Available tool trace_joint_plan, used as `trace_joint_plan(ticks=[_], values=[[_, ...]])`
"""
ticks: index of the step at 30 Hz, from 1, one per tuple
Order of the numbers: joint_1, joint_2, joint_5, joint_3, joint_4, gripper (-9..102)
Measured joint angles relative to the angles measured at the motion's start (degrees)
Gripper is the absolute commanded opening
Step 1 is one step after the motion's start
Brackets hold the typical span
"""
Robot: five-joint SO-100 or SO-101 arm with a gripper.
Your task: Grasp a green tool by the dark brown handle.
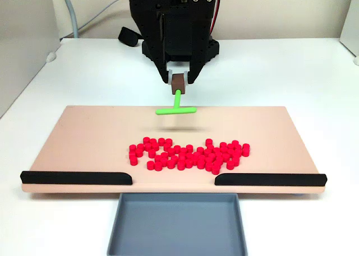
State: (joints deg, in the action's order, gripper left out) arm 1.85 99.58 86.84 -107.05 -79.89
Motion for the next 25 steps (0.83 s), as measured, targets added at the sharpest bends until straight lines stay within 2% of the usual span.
trace_joint_plan(ticks=[25], values=[[-2.2,1.1,-0.8,0.0,0.0,0]])
